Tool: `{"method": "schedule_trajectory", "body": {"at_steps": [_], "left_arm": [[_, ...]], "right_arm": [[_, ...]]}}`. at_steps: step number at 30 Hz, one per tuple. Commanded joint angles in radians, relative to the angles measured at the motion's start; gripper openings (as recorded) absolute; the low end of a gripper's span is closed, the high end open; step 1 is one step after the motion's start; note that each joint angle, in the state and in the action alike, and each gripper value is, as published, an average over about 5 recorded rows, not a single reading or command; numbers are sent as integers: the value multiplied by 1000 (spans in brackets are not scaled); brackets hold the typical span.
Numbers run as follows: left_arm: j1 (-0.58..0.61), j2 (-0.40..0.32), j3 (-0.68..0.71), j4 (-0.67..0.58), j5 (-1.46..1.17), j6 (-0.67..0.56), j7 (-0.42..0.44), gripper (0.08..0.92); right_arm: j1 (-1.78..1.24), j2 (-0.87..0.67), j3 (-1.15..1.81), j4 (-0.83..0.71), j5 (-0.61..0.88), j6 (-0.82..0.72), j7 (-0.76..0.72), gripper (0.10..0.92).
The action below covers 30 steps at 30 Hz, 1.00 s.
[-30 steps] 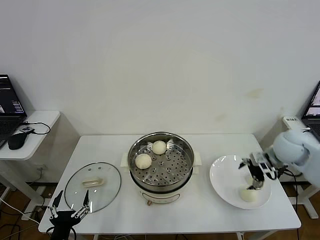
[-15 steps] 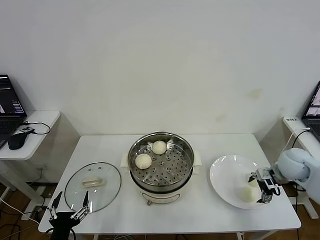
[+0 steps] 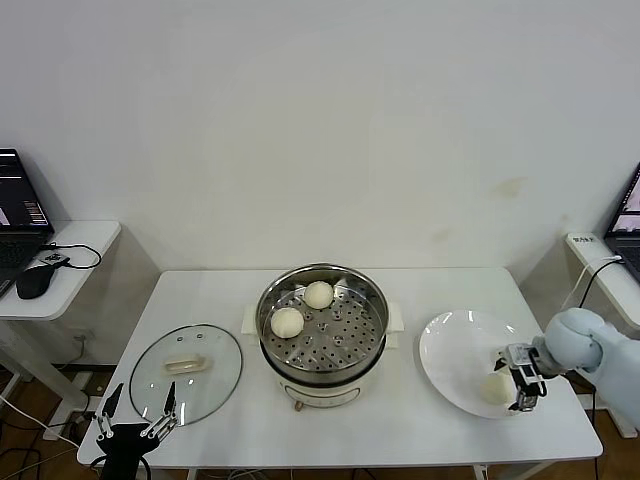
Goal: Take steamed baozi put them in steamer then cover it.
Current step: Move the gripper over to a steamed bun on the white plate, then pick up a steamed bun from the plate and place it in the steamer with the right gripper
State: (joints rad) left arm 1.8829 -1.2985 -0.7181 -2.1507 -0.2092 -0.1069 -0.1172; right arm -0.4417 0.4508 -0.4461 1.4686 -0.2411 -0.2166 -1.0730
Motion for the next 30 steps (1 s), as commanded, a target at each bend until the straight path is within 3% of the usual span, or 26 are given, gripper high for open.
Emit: {"method": "schedule_trajectory", "body": {"at_steps": [1,17,30], "left_arm": [[0,1,0,1,0,0,0,823],[4,-2,1,-7,1,-1,-4,823],[12,0,-5,-29,4,-3,-4,823]], "right_arm": [[-19,22,14,-25,-11,-2,9,780],[34,13,-12,-11,3,-7,-19,643],[418,-22,-178,45,165,-38,-66,628]]}}
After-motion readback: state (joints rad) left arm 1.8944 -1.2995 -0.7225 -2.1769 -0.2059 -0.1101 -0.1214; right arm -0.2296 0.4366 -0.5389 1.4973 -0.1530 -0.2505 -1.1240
